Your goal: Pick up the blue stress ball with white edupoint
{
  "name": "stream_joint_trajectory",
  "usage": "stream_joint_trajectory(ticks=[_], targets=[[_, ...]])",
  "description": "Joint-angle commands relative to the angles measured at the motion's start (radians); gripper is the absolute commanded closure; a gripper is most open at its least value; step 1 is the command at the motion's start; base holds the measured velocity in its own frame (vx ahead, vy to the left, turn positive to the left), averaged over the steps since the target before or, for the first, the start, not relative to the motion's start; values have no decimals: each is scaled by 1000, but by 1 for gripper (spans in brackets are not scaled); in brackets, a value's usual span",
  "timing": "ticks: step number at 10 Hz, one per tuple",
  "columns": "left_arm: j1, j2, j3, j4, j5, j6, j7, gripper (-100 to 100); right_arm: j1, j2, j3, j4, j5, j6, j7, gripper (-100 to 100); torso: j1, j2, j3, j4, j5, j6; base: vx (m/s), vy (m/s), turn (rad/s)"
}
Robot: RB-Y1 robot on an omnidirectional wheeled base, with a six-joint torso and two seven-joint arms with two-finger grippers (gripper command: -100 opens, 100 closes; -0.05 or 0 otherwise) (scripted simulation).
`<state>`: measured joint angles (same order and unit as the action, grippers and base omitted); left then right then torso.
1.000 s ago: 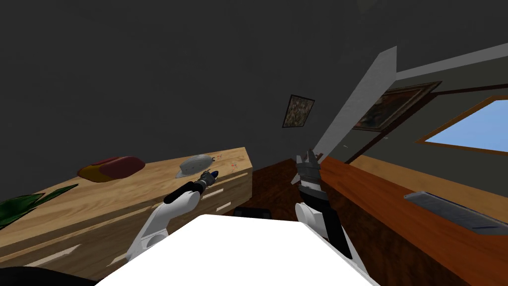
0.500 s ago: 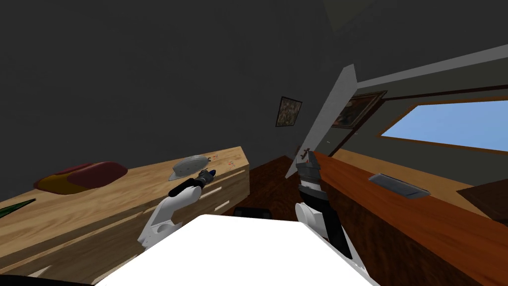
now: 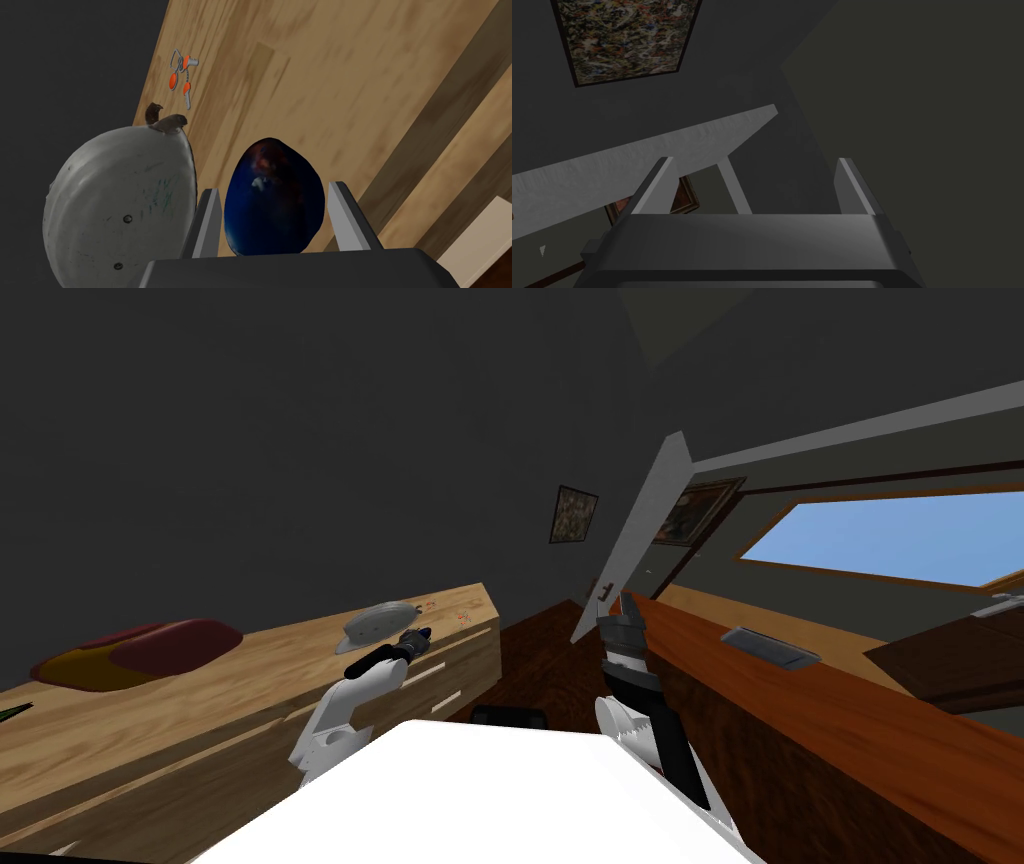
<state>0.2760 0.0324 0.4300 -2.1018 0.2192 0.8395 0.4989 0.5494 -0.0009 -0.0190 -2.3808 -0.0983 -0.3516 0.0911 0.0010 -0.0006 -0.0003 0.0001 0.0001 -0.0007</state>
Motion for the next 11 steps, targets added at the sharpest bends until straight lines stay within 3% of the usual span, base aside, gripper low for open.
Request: stream_joint_trajectory(ticks=[1, 3, 4, 5, 11], targets=[[0, 0, 0, 0, 0, 0, 0, 100, 0, 0, 0, 0, 0, 0, 0, 0, 0, 0, 0, 0, 0, 0, 0, 0, 0], [0, 0, 0, 0, 0, 0, 0, 100, 0, 0, 0, 0, 0, 0, 0, 0, 0, -1, 0, 0, 0, 0, 0, 0, 0], [0, 0, 0, 0, 0, 0, 1, 0, 0, 0, 0, 0, 0, 0, 0, 0, 0, -1, 0, 0, 0, 0, 0, 0, 0], [31, 10, -18, -25, 27, -2, -11, 100, 0, 0, 0, 0, 0, 0, 0, 0, 0, -1, 0, 0, -1, 0, 55, 4, 237], [164, 17, -112, -141, 103, -8, -58, 100, 0, 0, 0, 0, 0, 0, 0, 0, -1, -6, -3, -1, -1, 0, 95, -3, 201]])
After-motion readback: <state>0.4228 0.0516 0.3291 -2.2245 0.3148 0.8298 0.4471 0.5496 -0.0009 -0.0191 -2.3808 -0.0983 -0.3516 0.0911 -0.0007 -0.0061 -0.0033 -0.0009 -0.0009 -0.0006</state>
